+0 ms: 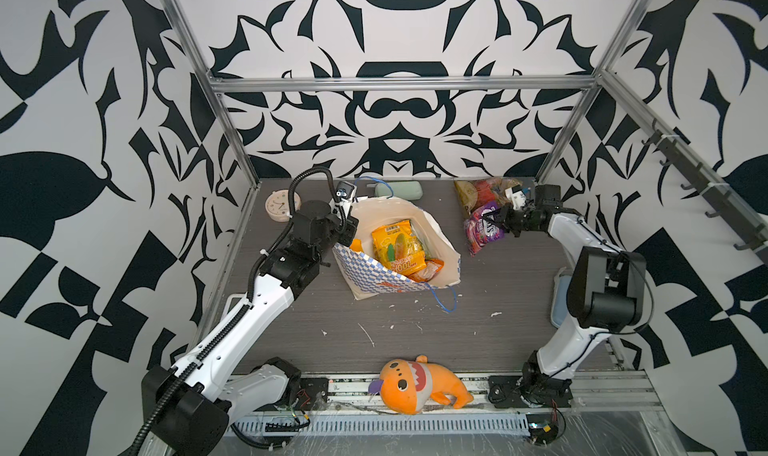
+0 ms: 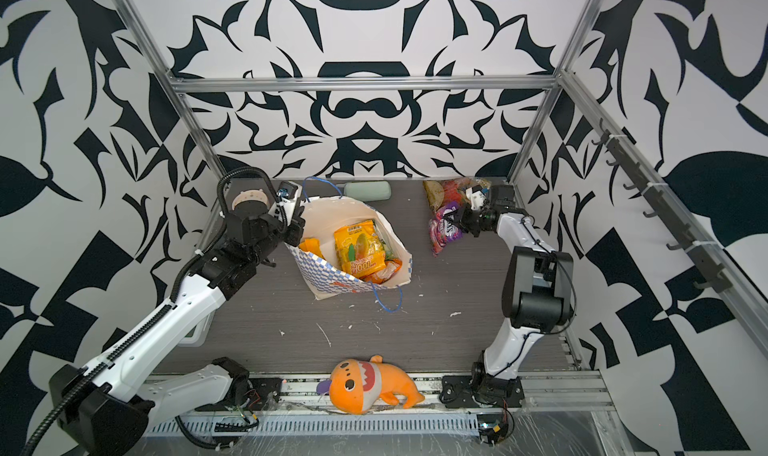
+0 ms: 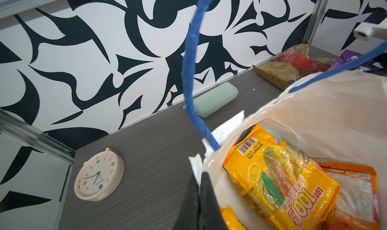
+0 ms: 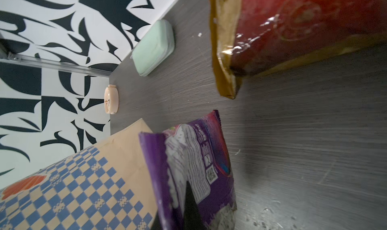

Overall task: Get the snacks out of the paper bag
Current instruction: 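Carry the purple packet beside the gold packet and lower it to the table, then open the right gripper to release the purple packet on the table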

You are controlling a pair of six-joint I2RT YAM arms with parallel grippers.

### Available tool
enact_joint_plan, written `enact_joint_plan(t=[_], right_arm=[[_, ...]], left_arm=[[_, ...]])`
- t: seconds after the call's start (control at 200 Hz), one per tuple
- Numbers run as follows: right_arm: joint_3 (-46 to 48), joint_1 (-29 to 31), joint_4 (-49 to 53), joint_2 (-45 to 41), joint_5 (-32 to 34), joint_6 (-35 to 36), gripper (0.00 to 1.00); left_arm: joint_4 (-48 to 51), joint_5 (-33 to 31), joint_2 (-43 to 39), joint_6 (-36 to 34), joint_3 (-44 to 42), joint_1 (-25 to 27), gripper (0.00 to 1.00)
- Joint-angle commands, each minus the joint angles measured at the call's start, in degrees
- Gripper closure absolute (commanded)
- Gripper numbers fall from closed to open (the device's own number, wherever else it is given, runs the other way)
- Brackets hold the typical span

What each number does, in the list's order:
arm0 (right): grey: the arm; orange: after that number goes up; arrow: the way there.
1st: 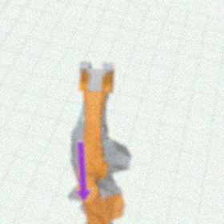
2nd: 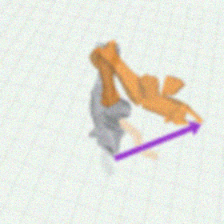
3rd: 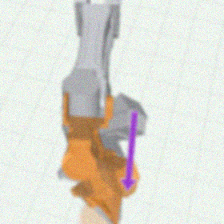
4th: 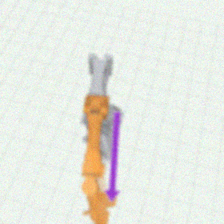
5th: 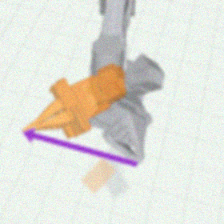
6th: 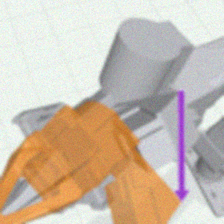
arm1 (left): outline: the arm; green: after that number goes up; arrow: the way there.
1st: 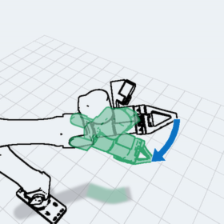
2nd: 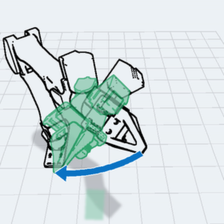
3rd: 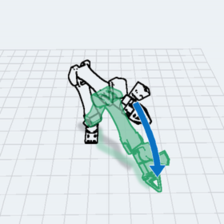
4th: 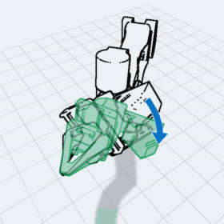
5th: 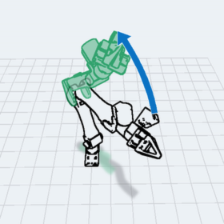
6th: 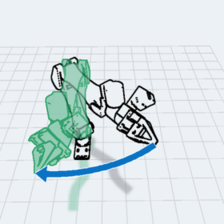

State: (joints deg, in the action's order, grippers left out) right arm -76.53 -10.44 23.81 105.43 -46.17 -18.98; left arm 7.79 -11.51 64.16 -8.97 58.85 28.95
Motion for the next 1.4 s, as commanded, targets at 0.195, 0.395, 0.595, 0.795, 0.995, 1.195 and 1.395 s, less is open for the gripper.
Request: enact_joint_plan(t=[0.195, 0.395, 0.595, 0.795, 0.995, 1.195, 1.395], right_arm=[[-13.62, -0.28, 19.96, 5.05, 24.61, 14.19, 0.97], [-20.3, -0.63, 27.25, 8.46, 35.81, 22.52, 0.9], [-24.39, -0.73, 30.62, 12.97, 39.97, 25.59, 0.88], [-21.83, -1.21, 26.06, 11.58, 45.36, 28.11, 0.82], [-24.46, -3.38, 25.24, 13.35, 46.3, 29.13, 0.91], [-27.39, -3.71, 24.28, 15.98, 48.75, 34.56, 0.89], [-27.96, -5.14, 22.14, 17.55, 46.89, 38.84, 0.85]], left_arm=[[-6.03, -0.09, -3.17, 0.71, 0.48, -0.21, 1.0], [-6.52, 0.17, -3.84, 1.46, -0.82, -0.21, 1.0], [-7.2, 0.22, -3.94, 1.67, -1.73, -0.2, 1.0], [-7.88, 0.94, -4.16, 1.8, -2.02, -0.21, 1.0], [-8.62, 1.49, -3.81, 2.36, -1.9, -0.21, 1.0], [-8.43, 1.68, -4.07, 2.46, -1.86, -0.2, 1.0], [-7.92, 2.25, -4.17, 2.46, -1.49, -0.21, 1.0]])
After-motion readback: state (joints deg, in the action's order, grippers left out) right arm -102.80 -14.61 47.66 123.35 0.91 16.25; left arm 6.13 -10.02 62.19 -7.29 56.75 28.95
